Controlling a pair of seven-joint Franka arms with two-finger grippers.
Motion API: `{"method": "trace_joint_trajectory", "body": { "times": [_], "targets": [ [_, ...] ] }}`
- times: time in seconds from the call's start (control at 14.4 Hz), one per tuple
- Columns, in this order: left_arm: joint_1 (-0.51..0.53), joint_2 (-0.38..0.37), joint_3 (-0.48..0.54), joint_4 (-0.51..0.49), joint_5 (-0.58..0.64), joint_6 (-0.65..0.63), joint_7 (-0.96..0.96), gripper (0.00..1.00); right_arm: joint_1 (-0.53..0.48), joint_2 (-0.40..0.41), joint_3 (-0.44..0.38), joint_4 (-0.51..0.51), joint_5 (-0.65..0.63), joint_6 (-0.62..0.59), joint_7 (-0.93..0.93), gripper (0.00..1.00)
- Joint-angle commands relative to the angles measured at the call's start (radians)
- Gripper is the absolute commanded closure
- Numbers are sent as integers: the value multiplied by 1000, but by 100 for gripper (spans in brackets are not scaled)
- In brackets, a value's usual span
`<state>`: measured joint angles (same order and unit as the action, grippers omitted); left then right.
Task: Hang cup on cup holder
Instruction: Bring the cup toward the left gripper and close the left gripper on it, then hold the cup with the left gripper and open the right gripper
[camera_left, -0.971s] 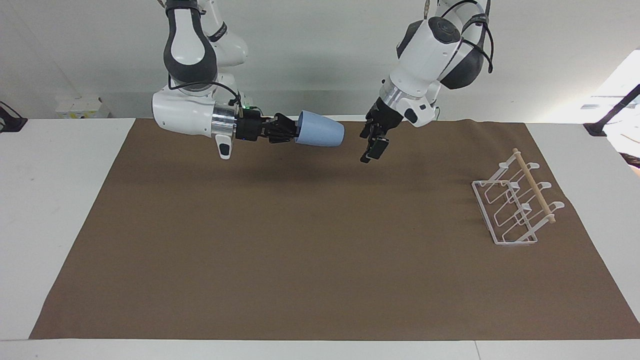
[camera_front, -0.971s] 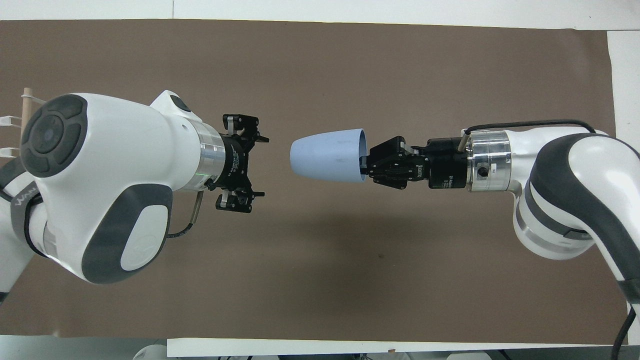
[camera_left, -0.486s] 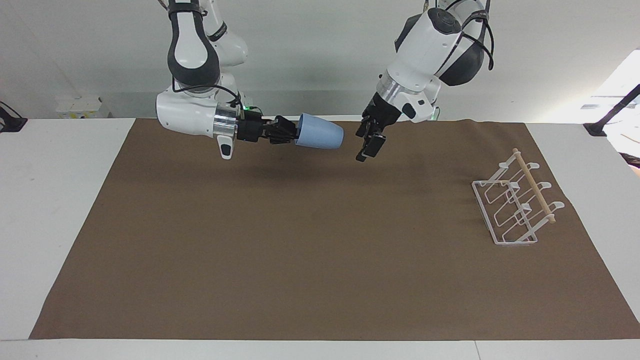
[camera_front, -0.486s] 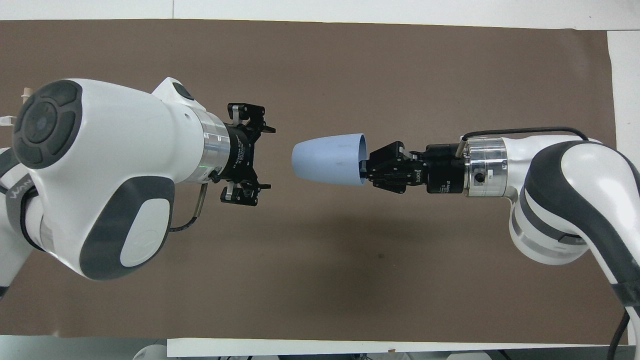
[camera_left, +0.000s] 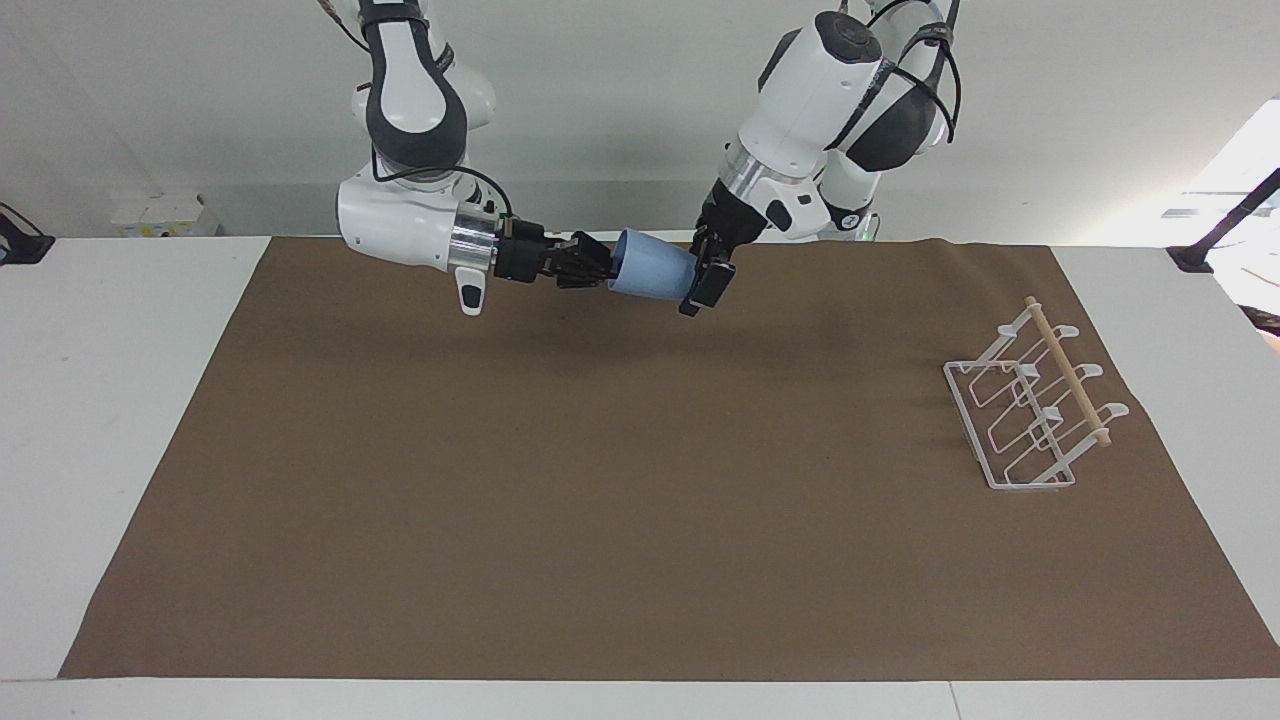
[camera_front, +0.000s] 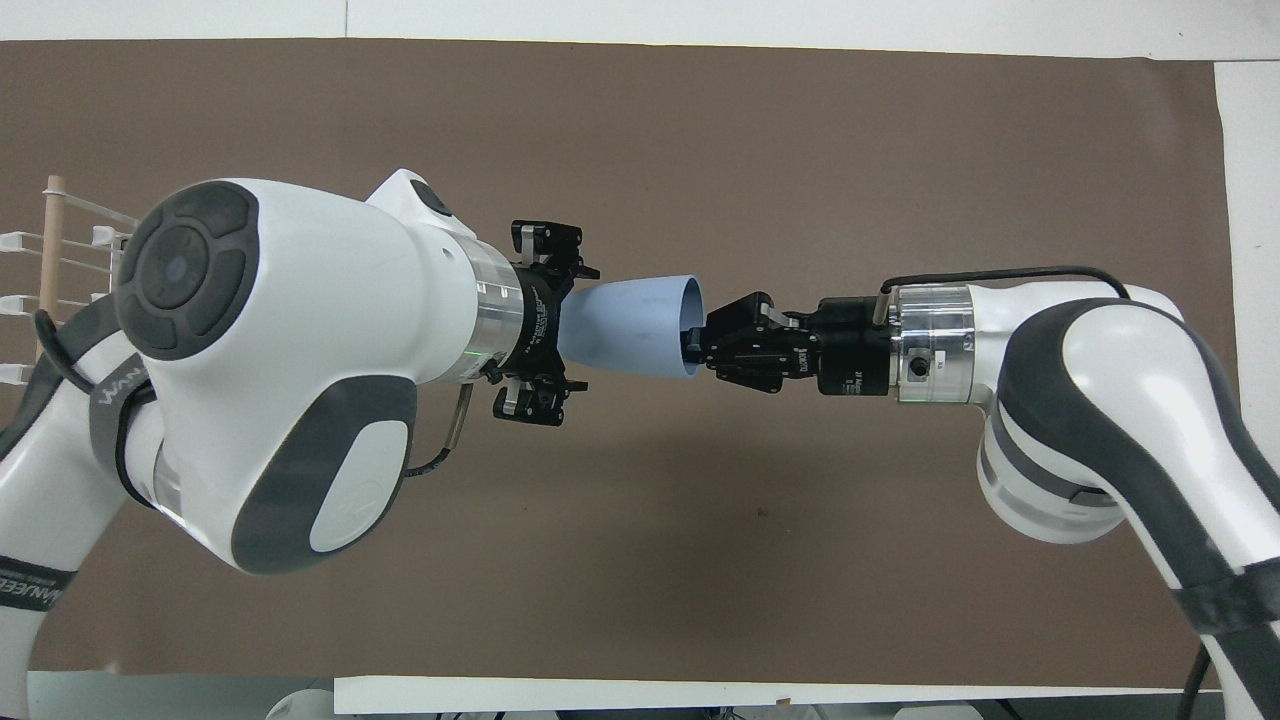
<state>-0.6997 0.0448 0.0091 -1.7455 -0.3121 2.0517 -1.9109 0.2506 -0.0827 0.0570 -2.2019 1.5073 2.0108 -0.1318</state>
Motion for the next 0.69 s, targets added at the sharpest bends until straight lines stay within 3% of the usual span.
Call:
{"method": "trace_joint_trajectory", "body": {
  "times": [0.0, 0.42, 0.62],
  "targets": [
    [-26, 50, 15, 76, -15, -11, -25, 0, 1, -11, 3, -19, 39, 11, -20, 100],
    [-34, 50, 16, 78, 1, -54, -23, 2, 2, -11, 3, -19, 39, 17, -22, 100],
    [-35, 50, 11, 78, 1, -68, -25, 13, 2, -11, 3, -19, 39, 16, -22, 100]
  ]
}}
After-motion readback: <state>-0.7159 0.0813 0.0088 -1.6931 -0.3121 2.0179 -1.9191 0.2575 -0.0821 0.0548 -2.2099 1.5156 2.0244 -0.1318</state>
